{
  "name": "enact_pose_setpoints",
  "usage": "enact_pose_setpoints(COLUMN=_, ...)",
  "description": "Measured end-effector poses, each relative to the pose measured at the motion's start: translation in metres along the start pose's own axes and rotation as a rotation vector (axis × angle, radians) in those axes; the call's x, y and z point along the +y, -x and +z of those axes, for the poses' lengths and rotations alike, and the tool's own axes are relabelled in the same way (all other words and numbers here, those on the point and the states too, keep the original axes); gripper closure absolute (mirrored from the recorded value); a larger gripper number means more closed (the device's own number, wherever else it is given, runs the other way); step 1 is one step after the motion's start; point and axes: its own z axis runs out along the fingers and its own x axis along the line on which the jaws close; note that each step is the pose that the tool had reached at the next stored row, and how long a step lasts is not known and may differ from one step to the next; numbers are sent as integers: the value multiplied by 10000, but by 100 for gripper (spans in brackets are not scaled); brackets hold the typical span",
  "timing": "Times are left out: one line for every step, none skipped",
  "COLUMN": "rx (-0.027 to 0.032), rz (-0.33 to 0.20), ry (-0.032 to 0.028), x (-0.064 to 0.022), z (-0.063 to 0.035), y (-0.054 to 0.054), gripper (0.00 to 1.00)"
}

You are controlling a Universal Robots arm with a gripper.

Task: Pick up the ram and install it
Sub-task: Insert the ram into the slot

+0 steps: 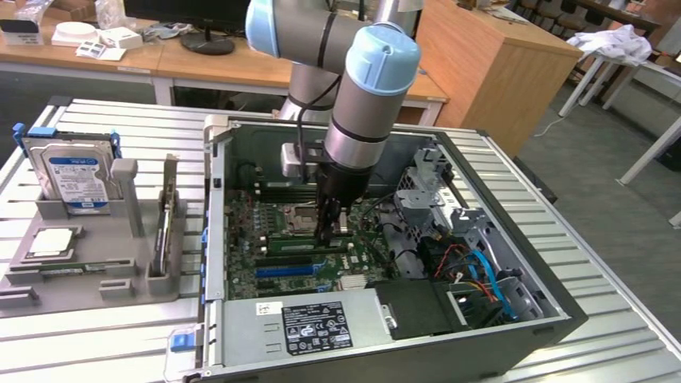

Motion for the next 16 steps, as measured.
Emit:
enact_pose_setpoints(rx=0, rz=-1, ry=0, x=0, z=0, y=0, gripper=75)
enact_pose_setpoints(rx=0, rz=-2, ry=0, x=-1, z=0, y=0, gripper=75)
enact_pose_setpoints(rx=0, rz=-2, ry=0, x=-1, z=0, y=0, gripper=75)
enact_pose_setpoints(rx=0, rz=-2, ry=0, x=-1, z=0, y=0, gripper=75)
enact_pose_setpoints(rx=0, rz=-2, ry=0, x=-1, z=0, y=0, gripper=75)
enact_pose_setpoints(rx=0, rz=-2, ry=0, x=-1, z=0, y=0, gripper=75)
enact_pose_setpoints(rx=-1, rz=-1, ry=-1, x=-1, z=0, y=0, gripper=75)
enact_pose_setpoints(rx=-2, rz=-2, ry=-1, x=-1, z=-3, y=0, gripper=75)
enact_pose_setpoints(rx=-1, rz=-2, ry=0, x=0, z=-10, y=0, gripper=75)
enact_pose_setpoints(rx=0, rz=-2, ry=0, x=0, z=-23, y=1, gripper=75)
enact_pose_setpoints(rx=-1, rz=-1, ry=0, x=1, z=-40, y=1, gripper=75)
enact_pose_setpoints(rx=0, rz=-1, ry=0, x=1, z=-59, y=1, gripper=75)
enact_pose_setpoints(rx=-1, rz=-2, ry=-1, x=2, z=-82, y=2, gripper=75)
enact_pose_setpoints(rx=0, rz=-1, ry=0, x=3, z=-108, y=2, gripper=75)
enact_pose_setpoints(rx=-1, rz=-2, ry=0, x=4, z=-135, y=2, gripper=75)
enact_pose_setpoints(rx=0, rz=-1, ry=0, x=5, z=-165, y=3, gripper=75)
